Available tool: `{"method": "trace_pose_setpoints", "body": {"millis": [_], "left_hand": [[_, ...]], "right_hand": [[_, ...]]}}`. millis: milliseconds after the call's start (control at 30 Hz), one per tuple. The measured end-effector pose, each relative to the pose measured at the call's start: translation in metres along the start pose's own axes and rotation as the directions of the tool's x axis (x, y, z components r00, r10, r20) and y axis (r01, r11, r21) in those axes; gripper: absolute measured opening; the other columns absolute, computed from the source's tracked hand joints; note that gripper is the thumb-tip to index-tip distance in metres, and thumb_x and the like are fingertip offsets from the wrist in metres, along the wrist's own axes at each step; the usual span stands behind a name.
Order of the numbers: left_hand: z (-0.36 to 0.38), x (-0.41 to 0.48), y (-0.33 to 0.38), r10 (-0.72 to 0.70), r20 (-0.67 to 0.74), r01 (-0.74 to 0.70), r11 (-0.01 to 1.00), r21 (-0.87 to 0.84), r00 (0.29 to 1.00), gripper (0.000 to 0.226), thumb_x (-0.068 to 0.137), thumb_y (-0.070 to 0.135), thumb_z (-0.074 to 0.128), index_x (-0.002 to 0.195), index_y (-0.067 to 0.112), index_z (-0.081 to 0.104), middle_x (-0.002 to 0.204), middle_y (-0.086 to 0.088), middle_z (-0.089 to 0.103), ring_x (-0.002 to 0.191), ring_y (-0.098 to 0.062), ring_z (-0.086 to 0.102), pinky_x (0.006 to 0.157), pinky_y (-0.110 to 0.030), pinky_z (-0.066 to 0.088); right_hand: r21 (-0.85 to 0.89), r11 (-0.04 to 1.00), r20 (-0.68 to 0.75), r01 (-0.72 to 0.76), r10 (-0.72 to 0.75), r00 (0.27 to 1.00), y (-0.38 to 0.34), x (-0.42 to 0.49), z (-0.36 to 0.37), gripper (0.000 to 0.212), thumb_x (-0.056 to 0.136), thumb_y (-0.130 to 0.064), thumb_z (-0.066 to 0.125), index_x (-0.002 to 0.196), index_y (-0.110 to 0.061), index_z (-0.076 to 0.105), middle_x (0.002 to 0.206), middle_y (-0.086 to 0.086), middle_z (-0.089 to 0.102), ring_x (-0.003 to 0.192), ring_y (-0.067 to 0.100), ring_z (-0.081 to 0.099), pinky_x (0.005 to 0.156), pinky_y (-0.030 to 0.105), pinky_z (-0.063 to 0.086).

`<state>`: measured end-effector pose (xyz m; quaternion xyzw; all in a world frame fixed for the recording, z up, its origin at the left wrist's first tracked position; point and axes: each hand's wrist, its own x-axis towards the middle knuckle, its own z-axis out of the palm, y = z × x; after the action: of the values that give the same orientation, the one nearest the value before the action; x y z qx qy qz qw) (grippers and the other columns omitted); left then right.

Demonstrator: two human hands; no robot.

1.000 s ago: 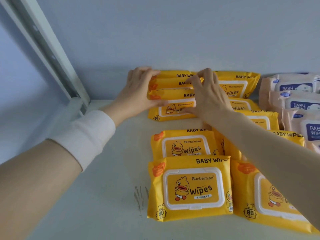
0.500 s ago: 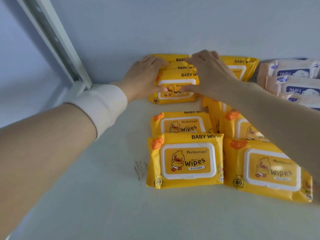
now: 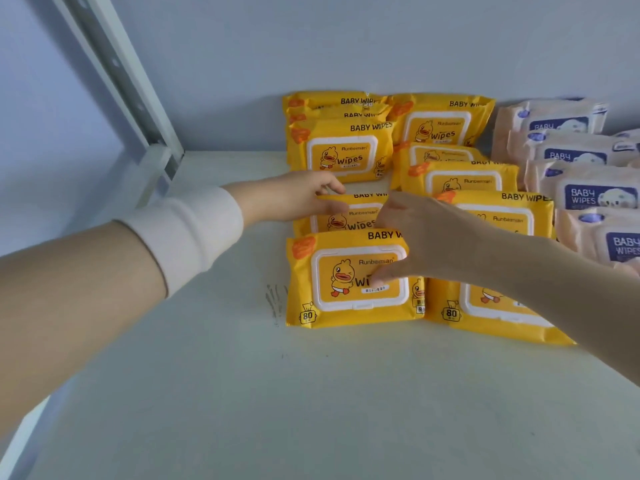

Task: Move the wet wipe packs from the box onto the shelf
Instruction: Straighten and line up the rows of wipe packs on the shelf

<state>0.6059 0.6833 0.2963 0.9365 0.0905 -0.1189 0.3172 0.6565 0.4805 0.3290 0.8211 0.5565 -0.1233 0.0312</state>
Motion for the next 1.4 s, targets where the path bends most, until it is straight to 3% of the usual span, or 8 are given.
{"method": "trace_pose_setpoints", "body": {"millis": [167,300,500,667,867,1100,1267,1400], "left_hand": [[-0.015,-0.010,0.006,0.057,-0.085,-0.067,0.991,-0.117,0.995,0.024,0.085,0.029,0.063,0.108,0.033,0.061,0.100,0.018,0.059,0.084,0.003,0.055,0.065,-0.004,0.046],[-0.025,-0.009,0.013,0.130,-0.282,-0.172,0.977,-0.129,0.951,0.021,0.084,0.015,0.066,0.102,0.025,0.064,0.081,0.017,0.057,0.067,0.000,0.052,0.052,-0.004,0.041],[-0.024,-0.003,0.012,0.149,-0.448,-0.148,0.988,0.037,0.882,0.027,0.092,0.021,0.054,0.115,0.013,0.065,0.111,-0.005,0.058,0.098,-0.015,0.052,0.077,-0.016,0.035],[-0.021,-0.012,0.009,0.256,-0.367,-0.104,0.916,0.387,0.894,0.084,0.069,0.047,0.073,0.140,0.016,0.040,0.143,-0.004,0.043,0.132,-0.024,0.033,0.108,-0.037,0.029],[-0.012,-0.016,-0.005,0.293,-0.391,0.000,0.801,0.599,0.873,0.095,0.069,0.041,0.075,0.145,0.009,0.028,0.147,-0.011,0.033,0.135,-0.030,0.029,0.112,-0.042,0.028],[-0.003,-0.008,-0.007,0.286,-0.416,0.051,0.771,0.635,0.863,0.092,0.074,0.040,0.071,0.145,0.004,0.026,0.145,-0.017,0.032,0.132,-0.034,0.030,0.111,-0.043,0.028],[-0.004,-0.008,-0.008,0.261,-0.395,0.022,0.811,0.585,0.881,0.099,0.074,0.044,0.071,0.147,0.004,0.017,0.153,-0.017,0.019,0.140,-0.033,0.019,0.115,-0.046,0.022],[-0.007,-0.001,-0.008,0.238,-0.360,0.017,0.815,0.579,0.902,0.102,0.075,0.045,0.068,0.149,0.007,0.008,0.158,-0.012,0.008,0.145,-0.027,0.009,0.118,-0.038,0.012]], "right_hand": [[0.083,0.996,-0.146,-0.037,0.049,0.988,-0.002,-0.006,0.000,0.066,0.067,-0.052,0.073,0.116,-0.011,0.056,0.112,0.005,0.055,0.104,0.024,0.055,0.083,0.035,0.049],[0.090,0.995,-0.402,-0.045,0.078,0.912,0.000,0.002,0.002,0.068,0.057,-0.046,0.079,0.107,-0.004,0.058,0.119,0.012,0.051,0.112,0.028,0.047,0.086,0.037,0.048],[0.116,0.978,-0.548,-0.174,0.209,0.810,0.007,0.039,0.014,0.070,0.064,-0.045,0.076,0.114,-0.001,0.053,0.123,0.015,0.046,0.118,0.030,0.040,0.094,0.035,0.041],[0.022,0.962,-0.582,-0.271,0.233,0.779,0.008,0.058,0.017,0.076,0.071,-0.050,0.069,0.127,-0.003,0.045,0.128,0.015,0.042,0.119,0.031,0.039,0.099,0.037,0.036],[0.054,0.939,-0.507,-0.341,0.320,0.801,0.025,0.049,0.013,0.104,0.061,-0.052,0.077,0.143,-0.011,0.027,0.144,0.015,0.030,0.133,0.034,0.026,0.109,0.041,0.029],[0.037,0.906,-0.459,-0.422,0.391,0.798,0.025,0.069,0.011,0.093,0.070,-0.044,0.074,0.142,-0.011,0.026,0.143,0.015,0.029,0.131,0.034,0.029,0.107,0.040,0.031],[0.080,0.920,-0.425,-0.384,0.381,0.821,0.029,0.060,0.018,0.110,0.069,-0.051,0.073,0.149,-0.011,0.008,0.152,0.013,0.018,0.141,0.033,0.015,0.115,0.041,0.019],[0.062,0.875,-0.373,-0.479,0.466,0.802,0.027,0.072,0.021,0.124,0.064,-0.064,0.068,0.148,-0.005,-0.002,0.148,0.017,0.027,0.138,0.033,0.024,0.113,0.041,0.020]]}}
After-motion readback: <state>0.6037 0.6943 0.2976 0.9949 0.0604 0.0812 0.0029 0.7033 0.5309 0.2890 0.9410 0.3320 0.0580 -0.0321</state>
